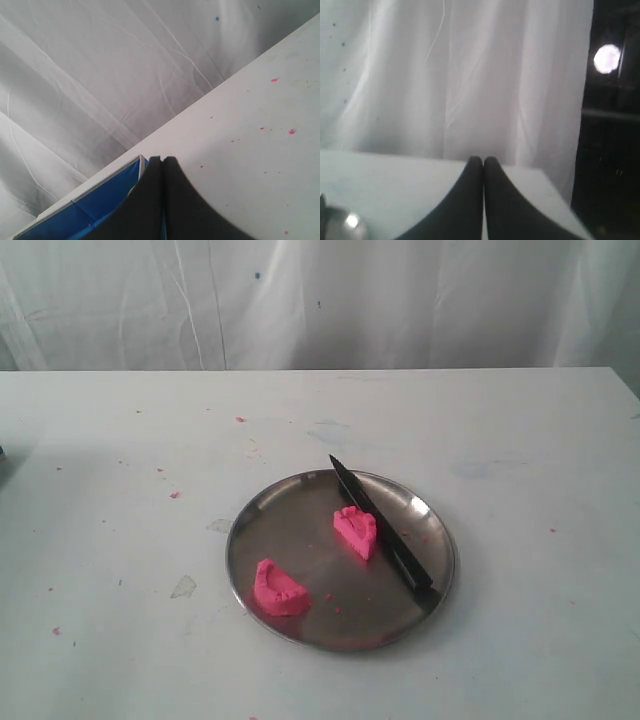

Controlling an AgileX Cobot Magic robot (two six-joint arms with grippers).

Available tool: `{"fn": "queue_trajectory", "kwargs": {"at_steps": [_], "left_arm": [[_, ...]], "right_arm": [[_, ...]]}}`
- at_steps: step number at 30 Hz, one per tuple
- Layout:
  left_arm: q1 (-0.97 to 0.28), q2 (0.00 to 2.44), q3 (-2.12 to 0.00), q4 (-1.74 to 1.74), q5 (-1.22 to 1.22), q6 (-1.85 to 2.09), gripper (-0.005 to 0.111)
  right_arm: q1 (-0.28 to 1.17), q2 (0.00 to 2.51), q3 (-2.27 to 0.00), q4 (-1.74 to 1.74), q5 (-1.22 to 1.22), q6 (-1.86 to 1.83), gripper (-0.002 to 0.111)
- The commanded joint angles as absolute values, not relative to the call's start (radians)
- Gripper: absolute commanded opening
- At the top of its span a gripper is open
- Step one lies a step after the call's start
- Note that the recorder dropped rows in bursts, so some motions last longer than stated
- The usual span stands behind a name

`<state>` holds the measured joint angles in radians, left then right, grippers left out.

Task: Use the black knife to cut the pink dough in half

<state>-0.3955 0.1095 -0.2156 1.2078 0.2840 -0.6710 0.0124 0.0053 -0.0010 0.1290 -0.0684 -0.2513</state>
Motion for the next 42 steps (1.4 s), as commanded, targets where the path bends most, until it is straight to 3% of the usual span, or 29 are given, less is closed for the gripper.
{"fn": "queue_trajectory", "kwargs": {"at_steps": [1, 5, 12, 20, 23, 42], "left_arm": [[-0.404, 0.104, -0.212, 1.212, 0.28, -0.68, 0.0], [-0.404, 0.104, -0.212, 1.212, 0.282, -0.68, 0.0], [-0.404, 0.104, -0.212, 1.212, 0.282, -0.68, 0.0], [-0.404, 0.104, -0.212, 1.212, 0.282, -0.68, 0.0], [-0.404, 0.104, -0.212, 1.212, 0.282, -0.68, 0.0], [-0.404, 0.104, -0.212, 1.212, 0.282, -0.68, 0.0]], "right_arm": [[-0.001, 0.0, 0.0, -0.17, 0.374, -0.027, 0.0], [0.0, 0.0, 0.0, -0.211, 0.361, -0.15, 0.0], [0.0, 0.0, 0.0, 0.055, 0.34, -0.102, 0.0], [0.0, 0.0, 0.0, -0.155, 0.333, -0.079, 0.0], [0.0, 0.0, 0.0, -0.187, 0.333, 0.279, 0.0], [0.0, 0.0, 0.0, -0.187, 0.342, 0.161, 0.0]]}}
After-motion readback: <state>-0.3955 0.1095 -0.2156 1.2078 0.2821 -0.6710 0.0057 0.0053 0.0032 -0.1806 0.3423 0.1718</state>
